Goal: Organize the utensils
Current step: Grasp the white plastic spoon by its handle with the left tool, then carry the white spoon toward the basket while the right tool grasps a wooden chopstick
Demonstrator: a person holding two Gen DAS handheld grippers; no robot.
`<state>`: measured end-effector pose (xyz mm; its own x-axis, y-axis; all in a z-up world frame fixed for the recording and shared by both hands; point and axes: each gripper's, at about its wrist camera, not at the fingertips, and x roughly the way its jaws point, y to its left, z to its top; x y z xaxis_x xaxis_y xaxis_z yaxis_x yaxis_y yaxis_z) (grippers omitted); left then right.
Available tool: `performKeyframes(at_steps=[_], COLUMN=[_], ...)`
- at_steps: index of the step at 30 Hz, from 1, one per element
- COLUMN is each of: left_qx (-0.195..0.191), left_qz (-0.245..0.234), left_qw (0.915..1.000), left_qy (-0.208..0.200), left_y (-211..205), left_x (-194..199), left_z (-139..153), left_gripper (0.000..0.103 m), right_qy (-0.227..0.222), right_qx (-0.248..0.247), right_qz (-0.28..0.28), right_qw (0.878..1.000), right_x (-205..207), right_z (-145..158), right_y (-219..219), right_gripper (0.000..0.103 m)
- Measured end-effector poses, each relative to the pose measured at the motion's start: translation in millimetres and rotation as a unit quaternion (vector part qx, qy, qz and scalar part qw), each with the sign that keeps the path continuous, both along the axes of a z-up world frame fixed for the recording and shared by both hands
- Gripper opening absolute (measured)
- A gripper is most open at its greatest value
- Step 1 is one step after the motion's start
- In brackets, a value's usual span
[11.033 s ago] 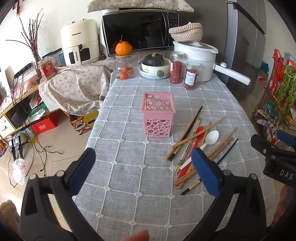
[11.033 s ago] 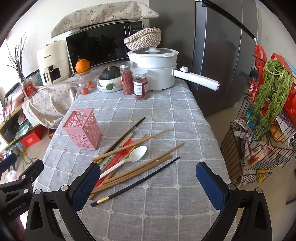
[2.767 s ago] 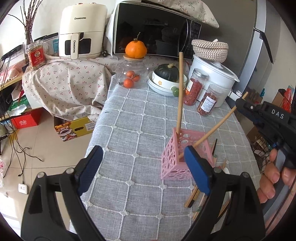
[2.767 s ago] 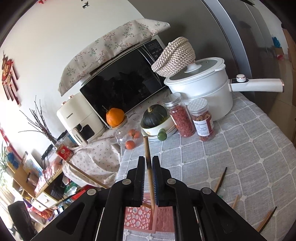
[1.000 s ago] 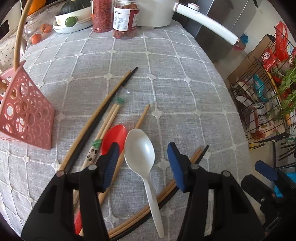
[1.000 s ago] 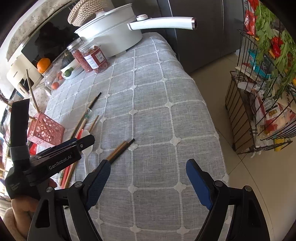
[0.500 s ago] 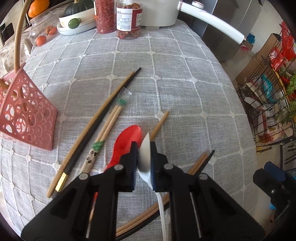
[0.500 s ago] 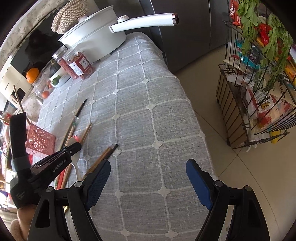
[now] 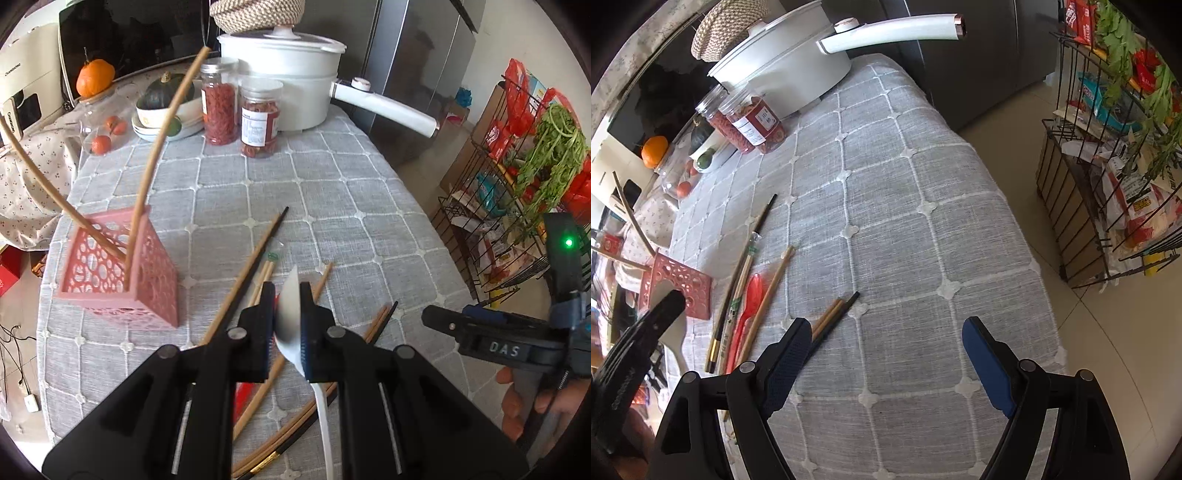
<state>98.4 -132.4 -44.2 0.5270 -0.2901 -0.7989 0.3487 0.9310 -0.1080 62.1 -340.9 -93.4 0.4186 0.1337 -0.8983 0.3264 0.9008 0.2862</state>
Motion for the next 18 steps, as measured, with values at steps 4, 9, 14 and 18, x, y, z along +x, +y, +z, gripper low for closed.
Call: performKeyframes(at_steps=[4, 9, 14, 18], left_qx=[-0.001, -0.005, -0.017, -0.027], left_qz=[-0.006, -0.002, 0.014, 0.024], left_qw=[0.9998, 0.9995, 0.9982, 0.9975], left_qy=[-0.016, -0.030, -0.056, -0.061], left_y=[21, 57, 93, 113], left_x=[-8, -15, -18, -18], left_z=[11, 19, 30, 32], left_gripper=[0.013, 0.013, 0.013, 0.013], right_qy=[0.011, 0.017, 0.009, 0.009], right_qx=[0.014, 0.018, 0.015, 0.020], right_qz=[-0.001, -0.002, 0.002, 0.009], right_qw=[1.000, 1.000, 1.000, 1.000], right_x=[9, 18, 31, 44], right_z=[-6, -11, -9, -12], right_y=[13, 28, 45, 66], right_gripper=[0.085, 0.085, 0.085, 0.084])
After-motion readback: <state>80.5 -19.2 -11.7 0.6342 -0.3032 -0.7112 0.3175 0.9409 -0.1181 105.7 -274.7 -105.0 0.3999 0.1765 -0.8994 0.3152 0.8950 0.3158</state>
